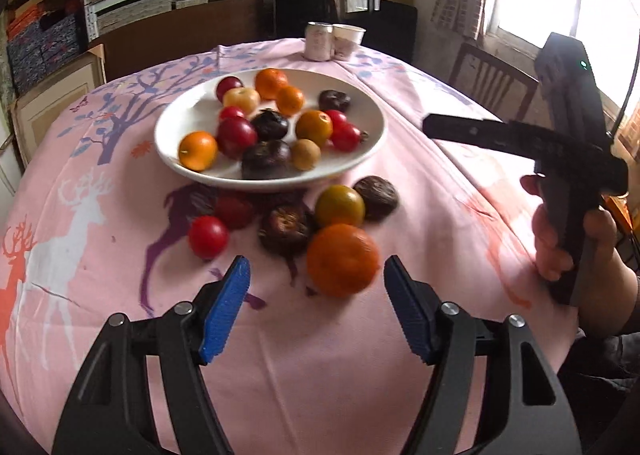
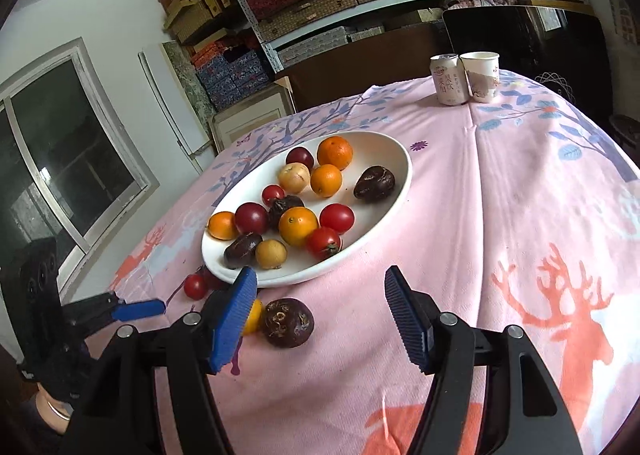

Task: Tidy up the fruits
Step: 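Grasp a large orange with the left tool while the right tool grasps a dark brown fruit, then place the large orange and dark brown fruit on the plate, opening both tools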

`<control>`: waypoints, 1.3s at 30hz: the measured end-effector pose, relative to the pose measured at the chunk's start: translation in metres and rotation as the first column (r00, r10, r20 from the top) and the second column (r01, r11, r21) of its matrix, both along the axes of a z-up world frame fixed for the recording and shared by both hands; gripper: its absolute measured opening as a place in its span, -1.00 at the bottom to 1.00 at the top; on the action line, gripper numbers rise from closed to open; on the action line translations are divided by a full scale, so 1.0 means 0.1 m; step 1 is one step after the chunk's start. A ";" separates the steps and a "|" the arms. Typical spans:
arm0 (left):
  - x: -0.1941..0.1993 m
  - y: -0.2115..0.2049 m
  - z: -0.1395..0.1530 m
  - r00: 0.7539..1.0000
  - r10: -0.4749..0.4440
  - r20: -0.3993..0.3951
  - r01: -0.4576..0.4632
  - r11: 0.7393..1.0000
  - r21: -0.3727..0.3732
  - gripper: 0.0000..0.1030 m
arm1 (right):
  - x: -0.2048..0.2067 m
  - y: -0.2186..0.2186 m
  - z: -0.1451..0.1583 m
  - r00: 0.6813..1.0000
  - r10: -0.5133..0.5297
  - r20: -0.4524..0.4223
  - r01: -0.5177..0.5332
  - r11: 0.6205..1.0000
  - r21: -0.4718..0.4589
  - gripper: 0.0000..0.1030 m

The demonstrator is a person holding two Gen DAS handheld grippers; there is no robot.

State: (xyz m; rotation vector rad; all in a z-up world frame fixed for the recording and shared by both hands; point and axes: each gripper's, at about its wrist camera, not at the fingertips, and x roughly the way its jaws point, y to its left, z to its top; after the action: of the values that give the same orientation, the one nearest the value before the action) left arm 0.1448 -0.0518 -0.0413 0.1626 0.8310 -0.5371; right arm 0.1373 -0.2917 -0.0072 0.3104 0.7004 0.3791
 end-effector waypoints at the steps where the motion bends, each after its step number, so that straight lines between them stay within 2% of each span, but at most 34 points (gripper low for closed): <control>1: -0.03 -0.06 -0.03 1.000 -0.006 0.001 0.006 1.000 0.010 0.31 | 0.00 -0.02 -0.01 1.000 -0.004 -0.002 0.004 1.000 0.009 0.30; 2: -0.03 -0.12 -0.07 1.000 0.001 0.002 -0.001 0.999 0.039 0.31 | -0.01 -0.03 -0.02 1.000 -0.009 -0.004 0.009 1.000 0.013 0.30; 3: -0.01 -0.17 -0.11 1.000 0.010 -0.005 -0.010 0.998 0.057 0.22 | -0.02 -0.03 -0.03 1.000 -0.013 -0.006 0.013 1.000 0.013 0.30; 4: 0.02 -0.21 -0.15 1.000 0.012 -0.020 -0.011 0.998 0.060 0.04 | -0.02 -0.02 -0.03 1.000 -0.011 -0.006 0.011 1.000 0.011 0.30; 6: 0.10 -0.26 -0.22 0.998 0.031 -0.052 -0.028 0.997 0.067 -0.13 | -0.03 0.01 -0.04 1.000 -0.001 -0.006 0.001 1.000 0.000 0.30; 9: 0.15 -0.30 -0.24 0.997 0.046 -0.054 -0.044 0.998 0.044 -0.15 | -0.03 0.07 -0.06 1.000 0.028 -0.014 -0.028 0.999 -0.027 0.30; 11: 0.17 -0.26 -0.22 0.997 0.050 -0.060 -0.049 0.999 0.004 -0.16 | 0.00 0.12 -0.08 0.997 0.064 -0.033 -0.065 0.997 -0.032 0.30; 14: 0.14 -0.08 -0.13 0.998 0.054 -0.042 -0.058 0.993 -0.100 -0.16 | 0.00 0.18 -0.11 0.993 0.105 -0.056 -0.107 0.994 -0.035 0.30; 18: 0.09 0.16 -0.04 0.992 0.125 -0.017 -0.126 0.979 -0.161 -0.16 | 0.02 0.28 -0.14 0.986 0.141 -0.085 -0.146 0.987 -0.063 0.30; 24: -0.01 0.35 0.00 0.985 0.170 0.008 -0.166 0.971 -0.171 -0.16 | 0.04 0.51 -0.19 0.979 0.153 -0.137 -0.177 0.967 -0.185 0.22; 30: -0.04 0.34 -0.01 0.987 0.163 0.008 -0.160 0.974 -0.160 -0.16 | 0.12 0.82 -0.32 0.965 0.161 -0.207 -0.224 0.917 -0.329 0.03; 33: -0.05 0.34 -0.01 0.987 0.158 0.013 -0.154 0.975 -0.161 -0.16 | 0.15 0.95 -0.32 0.968 0.158 -0.193 -0.224 0.893 -0.390 -0.08; 34: -0.04 0.35 -0.01 0.987 0.158 0.010 -0.154 0.974 -0.165 -0.16 | 0.15 0.97 -0.33 0.969 0.157 -0.189 -0.222 0.887 -0.404 -0.20; 37: -0.04 0.38 -0.01 0.986 0.167 0.004 -0.164 0.970 -0.179 -0.16 | 0.12 0.98 -0.32 0.972 0.153 -0.179 -0.215 0.887 -0.409 -0.20; 39: -0.05 0.40 0.00 0.985 0.173 0.006 -0.169 0.968 -0.186 -0.16 | 0.08 0.93 -0.28 0.976 0.145 -0.165 -0.199 0.902 -0.382 -0.20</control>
State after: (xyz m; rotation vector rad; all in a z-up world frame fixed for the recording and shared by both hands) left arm 0.1398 -0.0121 -0.0414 -0.0731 0.7607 -0.4460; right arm 0.1454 -0.1990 -0.0350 -0.1157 0.9209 0.3766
